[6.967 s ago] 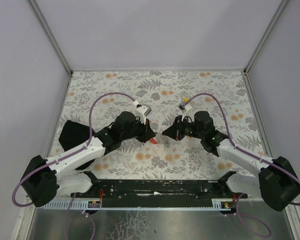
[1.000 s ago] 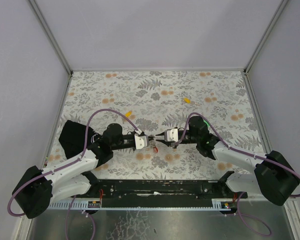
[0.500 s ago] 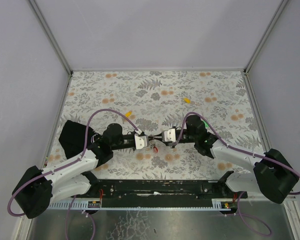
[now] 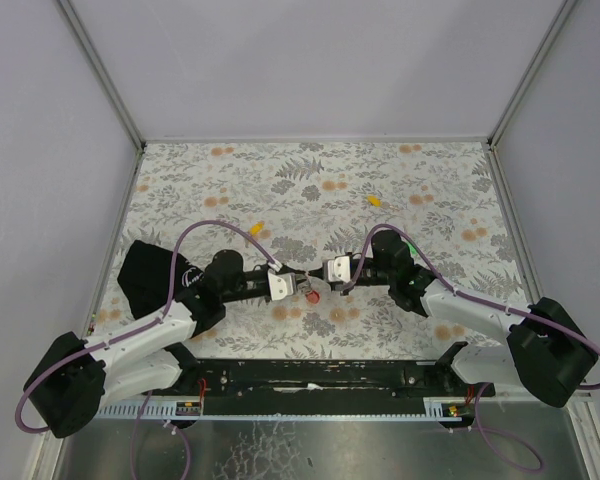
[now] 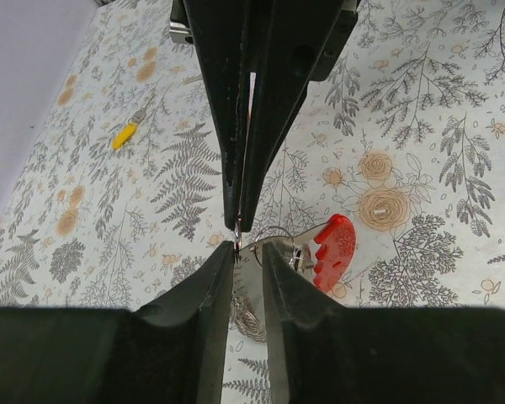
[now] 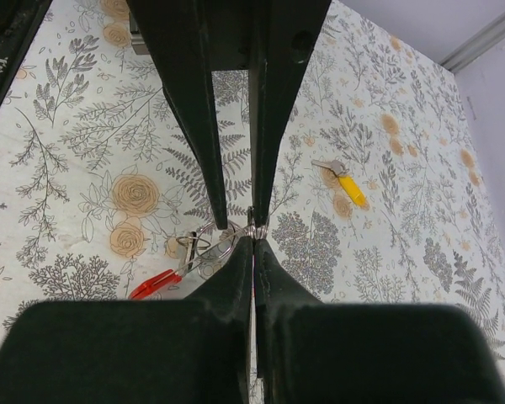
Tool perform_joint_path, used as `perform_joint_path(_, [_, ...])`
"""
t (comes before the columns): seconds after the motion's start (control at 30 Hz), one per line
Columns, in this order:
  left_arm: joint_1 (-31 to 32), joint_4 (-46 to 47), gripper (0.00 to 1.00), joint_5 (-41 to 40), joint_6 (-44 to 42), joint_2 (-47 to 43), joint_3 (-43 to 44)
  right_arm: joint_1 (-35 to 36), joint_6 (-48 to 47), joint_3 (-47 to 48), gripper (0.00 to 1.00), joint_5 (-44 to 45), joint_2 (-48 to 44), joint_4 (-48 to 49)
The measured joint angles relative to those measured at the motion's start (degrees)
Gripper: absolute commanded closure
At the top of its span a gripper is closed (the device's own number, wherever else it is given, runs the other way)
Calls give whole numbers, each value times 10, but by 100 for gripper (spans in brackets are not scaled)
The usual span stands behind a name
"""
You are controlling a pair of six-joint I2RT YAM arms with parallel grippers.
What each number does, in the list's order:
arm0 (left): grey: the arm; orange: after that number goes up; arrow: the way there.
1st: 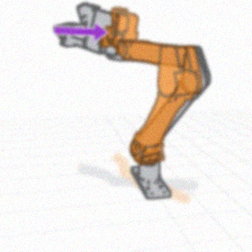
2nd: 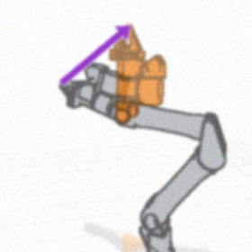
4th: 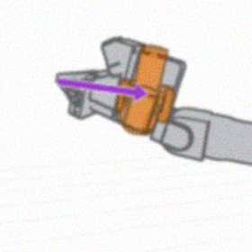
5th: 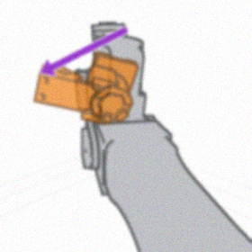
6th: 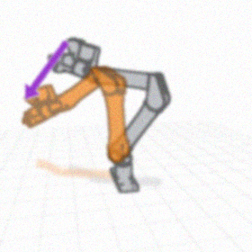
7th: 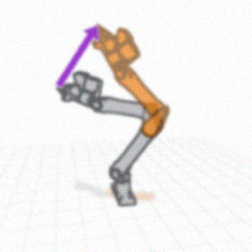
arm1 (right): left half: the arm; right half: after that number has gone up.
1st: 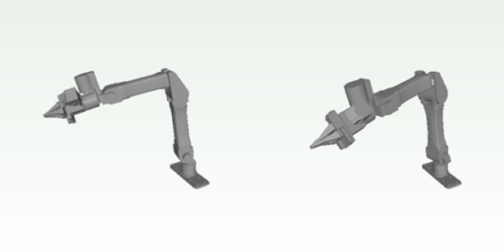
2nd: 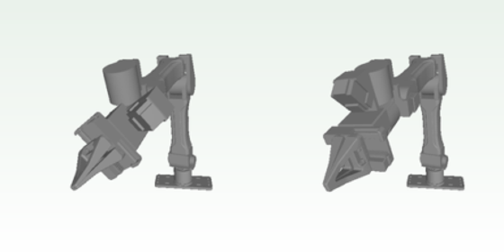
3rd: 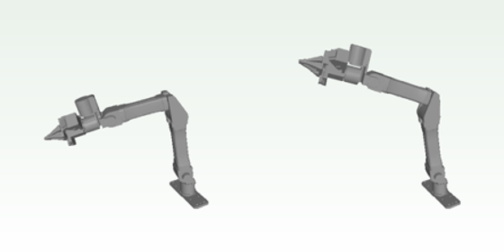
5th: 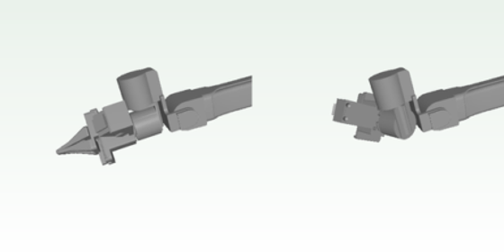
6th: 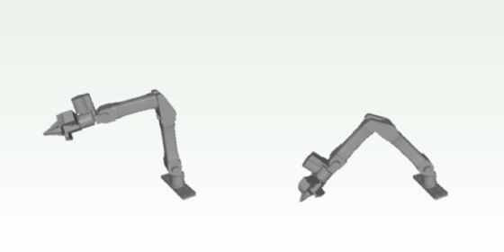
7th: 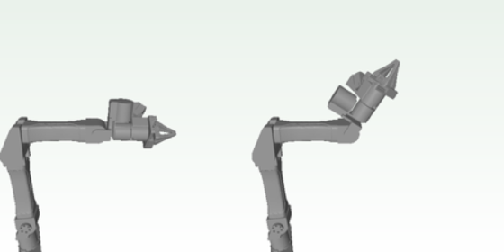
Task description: Put the keys on the keyring
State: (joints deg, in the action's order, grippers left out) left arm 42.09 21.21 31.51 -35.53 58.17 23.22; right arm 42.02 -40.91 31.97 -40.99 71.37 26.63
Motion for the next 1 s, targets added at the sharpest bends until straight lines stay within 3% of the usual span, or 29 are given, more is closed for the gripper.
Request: perform_joint_path(1.0, [-1, 71, 88, -23, 25, 5, -27, 0, 37, -14, 100, -2, -3, 39])
